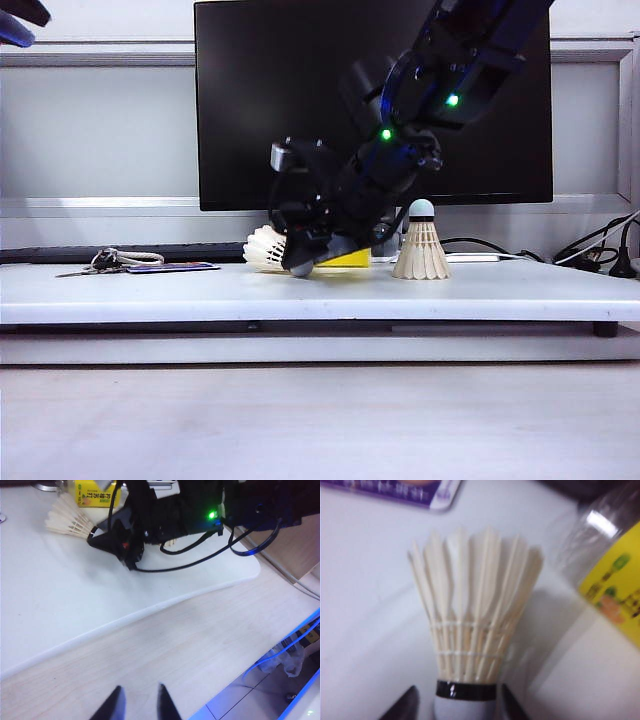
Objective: Stack the badminton balls on the table vertically.
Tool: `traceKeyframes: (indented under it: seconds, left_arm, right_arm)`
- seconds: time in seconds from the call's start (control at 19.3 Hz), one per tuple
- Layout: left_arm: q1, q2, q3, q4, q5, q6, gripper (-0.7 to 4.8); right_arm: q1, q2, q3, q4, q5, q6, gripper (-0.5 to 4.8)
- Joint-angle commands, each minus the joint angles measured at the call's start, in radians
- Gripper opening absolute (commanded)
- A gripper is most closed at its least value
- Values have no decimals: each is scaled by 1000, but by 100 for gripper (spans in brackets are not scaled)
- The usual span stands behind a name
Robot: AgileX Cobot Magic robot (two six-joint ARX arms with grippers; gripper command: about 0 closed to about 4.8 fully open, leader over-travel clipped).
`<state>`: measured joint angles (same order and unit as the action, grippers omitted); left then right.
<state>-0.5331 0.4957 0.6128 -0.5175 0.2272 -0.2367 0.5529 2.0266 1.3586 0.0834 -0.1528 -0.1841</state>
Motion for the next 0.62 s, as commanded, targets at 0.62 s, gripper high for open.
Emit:
traceKeyframes:
  seconds: [0.62]
  left_arm:
    - [0, 0, 2, 10, -1, 6, 96]
  right_arm:
    - [3, 5, 7, -28, -6, 0, 186]
